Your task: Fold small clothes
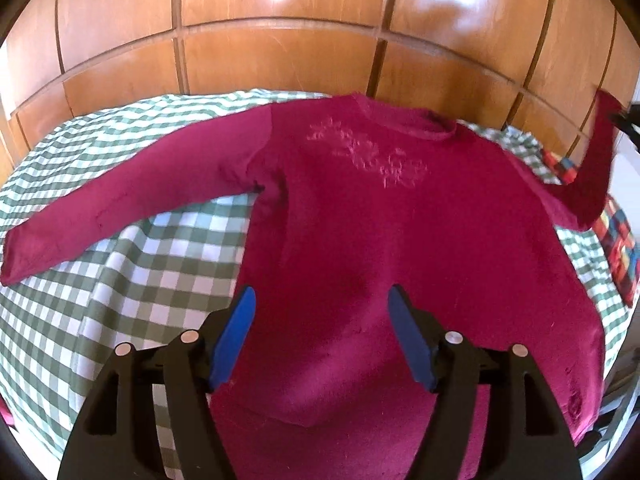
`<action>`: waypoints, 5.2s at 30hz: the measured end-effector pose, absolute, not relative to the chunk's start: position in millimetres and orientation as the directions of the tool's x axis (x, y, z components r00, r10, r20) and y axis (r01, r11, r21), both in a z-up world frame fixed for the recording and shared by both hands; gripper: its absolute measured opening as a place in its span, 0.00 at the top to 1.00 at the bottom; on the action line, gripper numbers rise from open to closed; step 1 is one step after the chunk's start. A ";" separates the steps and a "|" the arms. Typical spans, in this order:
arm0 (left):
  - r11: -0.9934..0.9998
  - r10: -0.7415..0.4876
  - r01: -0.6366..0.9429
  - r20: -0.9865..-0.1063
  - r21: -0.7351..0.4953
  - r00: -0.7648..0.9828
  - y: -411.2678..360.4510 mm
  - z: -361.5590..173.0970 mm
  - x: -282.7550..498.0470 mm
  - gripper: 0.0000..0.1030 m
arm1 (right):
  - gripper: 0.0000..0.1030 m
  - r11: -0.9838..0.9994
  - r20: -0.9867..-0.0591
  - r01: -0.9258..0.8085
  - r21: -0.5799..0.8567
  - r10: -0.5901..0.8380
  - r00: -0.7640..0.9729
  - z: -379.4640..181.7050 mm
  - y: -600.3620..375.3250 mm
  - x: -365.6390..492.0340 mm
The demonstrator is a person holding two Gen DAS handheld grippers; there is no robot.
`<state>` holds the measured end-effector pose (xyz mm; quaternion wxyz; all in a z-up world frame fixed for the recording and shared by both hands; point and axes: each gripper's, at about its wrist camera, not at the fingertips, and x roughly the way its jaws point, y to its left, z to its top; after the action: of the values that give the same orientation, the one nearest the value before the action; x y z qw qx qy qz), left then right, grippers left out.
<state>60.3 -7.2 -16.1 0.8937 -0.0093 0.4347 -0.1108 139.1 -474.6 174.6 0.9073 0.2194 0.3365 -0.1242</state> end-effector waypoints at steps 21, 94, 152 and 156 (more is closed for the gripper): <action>0.951 -0.309 0.185 -0.736 -0.248 0.603 0.6 -0.9 137.5 0.35 | 0.52 0.900 -0.711 0.035 0.434 0.319 0.627 87.4 -322.8 187.5; 0.738 0.149 -0.619 -0.830 -0.269 0.538 353.0 -67.0 100.5 0.93 | 0.04 0.994 -0.856 0.108 0.009 -0.048 0.515 -30.7 -279.4 86.2; 0.949 -0.306 0.114 -0.782 -0.293 0.543 22.5 -59.8 131.5 0.58 | 0.92 0.996 -0.695 -0.040 0.082 0.086 0.714 97.1 -261.9 181.4; 0.953 -0.295 0.112 -0.786 -0.280 0.544 22.5 -65.3 131.0 0.57 | 0.92 0.997 -0.700 0.079 -0.002 -0.058 0.712 97.5 -310.0 190.0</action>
<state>131.0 22.5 -65.3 0.8730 -0.0986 0.4633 -0.1166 190.0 -310.0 97.5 0.9250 0.0140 0.3779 -0.0369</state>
